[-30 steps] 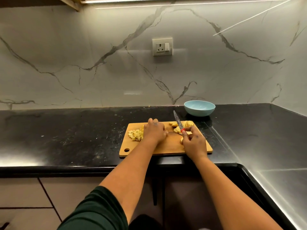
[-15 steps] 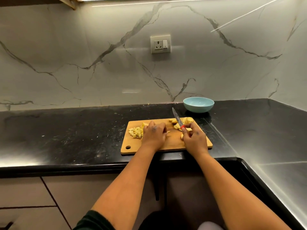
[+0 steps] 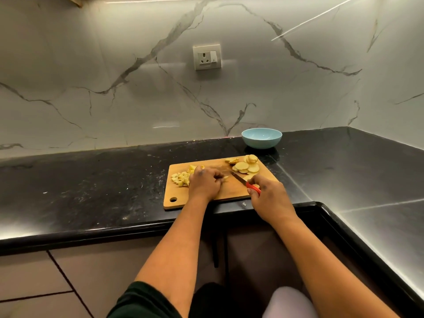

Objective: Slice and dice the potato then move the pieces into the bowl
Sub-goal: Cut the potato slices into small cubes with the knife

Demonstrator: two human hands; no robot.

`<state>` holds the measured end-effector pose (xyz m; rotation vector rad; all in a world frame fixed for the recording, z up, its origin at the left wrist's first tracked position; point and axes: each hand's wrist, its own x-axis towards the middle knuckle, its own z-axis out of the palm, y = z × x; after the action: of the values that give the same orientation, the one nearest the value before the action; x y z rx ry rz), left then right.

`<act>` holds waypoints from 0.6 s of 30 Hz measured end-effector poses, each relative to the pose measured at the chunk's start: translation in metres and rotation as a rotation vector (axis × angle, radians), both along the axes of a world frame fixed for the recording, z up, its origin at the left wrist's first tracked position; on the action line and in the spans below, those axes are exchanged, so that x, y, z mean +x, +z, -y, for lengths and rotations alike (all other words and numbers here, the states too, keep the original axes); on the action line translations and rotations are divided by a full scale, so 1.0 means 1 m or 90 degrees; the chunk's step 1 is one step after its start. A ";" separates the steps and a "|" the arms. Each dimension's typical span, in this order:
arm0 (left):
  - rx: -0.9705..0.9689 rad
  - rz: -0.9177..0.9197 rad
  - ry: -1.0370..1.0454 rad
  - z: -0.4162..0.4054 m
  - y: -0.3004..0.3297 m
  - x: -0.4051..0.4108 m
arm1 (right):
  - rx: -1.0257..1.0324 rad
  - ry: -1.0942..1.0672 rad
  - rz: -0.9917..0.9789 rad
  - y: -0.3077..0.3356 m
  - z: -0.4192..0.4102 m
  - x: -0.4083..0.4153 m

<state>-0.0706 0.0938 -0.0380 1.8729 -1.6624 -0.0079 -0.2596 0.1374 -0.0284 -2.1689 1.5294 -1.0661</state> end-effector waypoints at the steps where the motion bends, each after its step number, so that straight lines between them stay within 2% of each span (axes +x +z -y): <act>1: 0.001 -0.010 0.003 0.000 0.000 0.000 | 0.013 -0.001 -0.011 0.002 -0.002 0.003; 10: 0.016 -0.030 0.017 0.004 0.001 0.003 | 0.067 -0.034 -0.107 0.014 -0.004 0.023; 13: 0.026 -0.024 0.019 0.005 0.001 0.004 | 0.108 -0.030 -0.180 0.028 -0.001 0.028; 16: 0.034 -0.025 0.017 0.004 0.002 0.004 | 0.187 -0.010 -0.327 0.055 0.006 0.032; 18: 0.033 -0.029 0.017 0.004 0.002 0.004 | 0.186 -0.026 -0.371 0.071 0.009 0.031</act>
<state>-0.0665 0.0898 -0.0363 1.9198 -1.6197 -0.0836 -0.2291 0.1285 0.0428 -2.3489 1.8216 -0.1827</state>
